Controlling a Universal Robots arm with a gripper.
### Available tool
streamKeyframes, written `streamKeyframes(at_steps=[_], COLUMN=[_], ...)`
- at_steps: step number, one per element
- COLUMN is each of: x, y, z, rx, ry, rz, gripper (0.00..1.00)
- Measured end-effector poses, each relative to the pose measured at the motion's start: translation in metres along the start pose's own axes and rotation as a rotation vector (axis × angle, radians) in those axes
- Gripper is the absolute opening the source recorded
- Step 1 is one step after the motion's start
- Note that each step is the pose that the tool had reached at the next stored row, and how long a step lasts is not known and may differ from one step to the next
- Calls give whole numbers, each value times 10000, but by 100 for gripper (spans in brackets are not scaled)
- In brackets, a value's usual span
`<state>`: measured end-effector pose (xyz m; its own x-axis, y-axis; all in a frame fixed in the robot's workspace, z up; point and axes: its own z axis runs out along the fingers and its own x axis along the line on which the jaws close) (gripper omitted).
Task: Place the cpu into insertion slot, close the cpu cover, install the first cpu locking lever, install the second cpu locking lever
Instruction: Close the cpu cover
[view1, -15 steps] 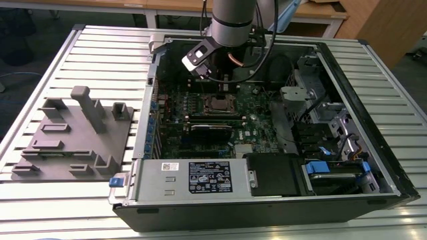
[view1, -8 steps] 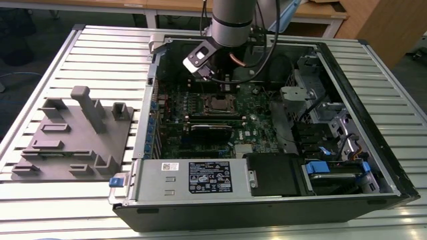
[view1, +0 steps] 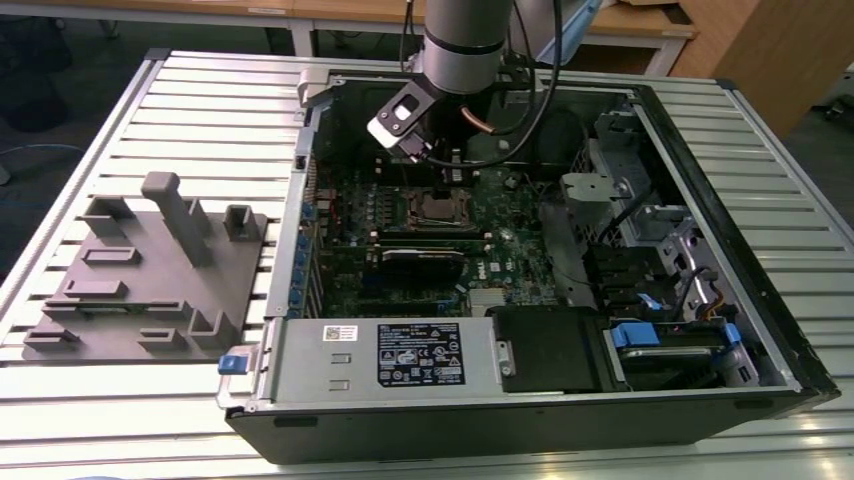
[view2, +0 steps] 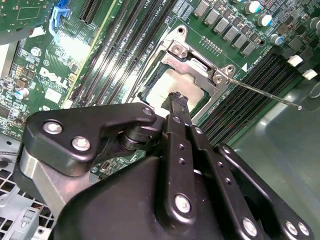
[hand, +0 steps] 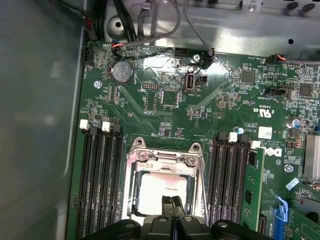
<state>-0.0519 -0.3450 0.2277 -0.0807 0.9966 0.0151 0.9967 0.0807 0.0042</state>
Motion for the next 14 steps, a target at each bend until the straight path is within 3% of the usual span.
streamKeyframes(at_steps=[3, 10, 14], x=[0, 0, 0], y=[0, 0, 0], z=[0, 1, 2], rx=[2, 18, 18], ry=[0, 5, 5], rz=[-129, -1186, -1240], gripper=[11, 11, 11])
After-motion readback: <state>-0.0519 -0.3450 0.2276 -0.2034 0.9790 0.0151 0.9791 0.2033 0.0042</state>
